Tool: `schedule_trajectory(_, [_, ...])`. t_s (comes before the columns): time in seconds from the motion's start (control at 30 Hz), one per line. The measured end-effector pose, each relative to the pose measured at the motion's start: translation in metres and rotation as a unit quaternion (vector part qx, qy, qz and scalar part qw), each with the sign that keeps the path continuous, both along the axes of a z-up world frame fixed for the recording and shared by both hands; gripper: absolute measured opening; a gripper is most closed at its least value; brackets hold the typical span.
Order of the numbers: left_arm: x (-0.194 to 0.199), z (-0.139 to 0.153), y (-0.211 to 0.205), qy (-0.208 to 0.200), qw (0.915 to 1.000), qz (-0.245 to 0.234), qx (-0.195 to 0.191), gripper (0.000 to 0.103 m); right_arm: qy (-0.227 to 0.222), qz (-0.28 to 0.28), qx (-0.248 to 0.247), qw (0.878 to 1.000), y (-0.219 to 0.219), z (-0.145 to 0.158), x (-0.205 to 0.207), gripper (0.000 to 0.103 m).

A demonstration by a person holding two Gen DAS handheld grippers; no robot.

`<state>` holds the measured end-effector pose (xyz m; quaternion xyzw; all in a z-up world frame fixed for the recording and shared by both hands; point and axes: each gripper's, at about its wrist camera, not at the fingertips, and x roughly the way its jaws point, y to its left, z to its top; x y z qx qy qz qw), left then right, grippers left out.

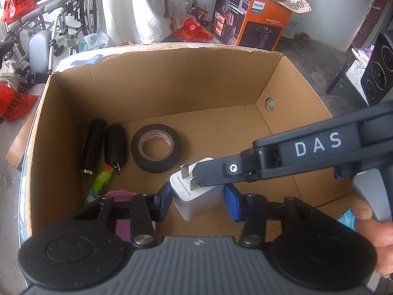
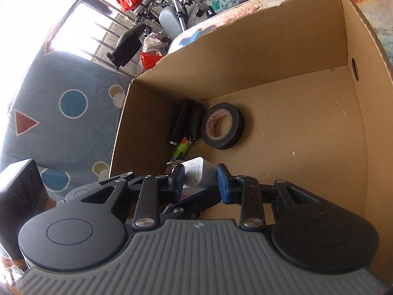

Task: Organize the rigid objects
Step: 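Carry the white charger into the box and release it, then move the right gripper to the green dropper bottle and grasp it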

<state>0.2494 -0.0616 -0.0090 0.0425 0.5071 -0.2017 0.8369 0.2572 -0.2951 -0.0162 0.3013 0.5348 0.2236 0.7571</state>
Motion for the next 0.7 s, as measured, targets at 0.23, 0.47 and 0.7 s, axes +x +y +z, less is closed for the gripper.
schedule_trajectory(0.23, [0.011,-0.009,0.004,0.029,0.9995,0.007,0.007,0.047,0.019,0.004,-0.007,1.0,0.012,-0.014,0.008,0.028])
schedule_trajectory(0.47, [0.004,-0.007,0.005,0.003,1.0,-0.007,0.002,0.051,0.01,-0.003,0.006,1.0,0.006,-0.013,0.002,0.029])
schedule_trajectory(0.7, [-0.022,0.031,0.012,-0.066,0.9973,0.003,-0.031,0.061,-0.047,-0.039,0.033,0.998,-0.013,0.018,-0.025,0.029])
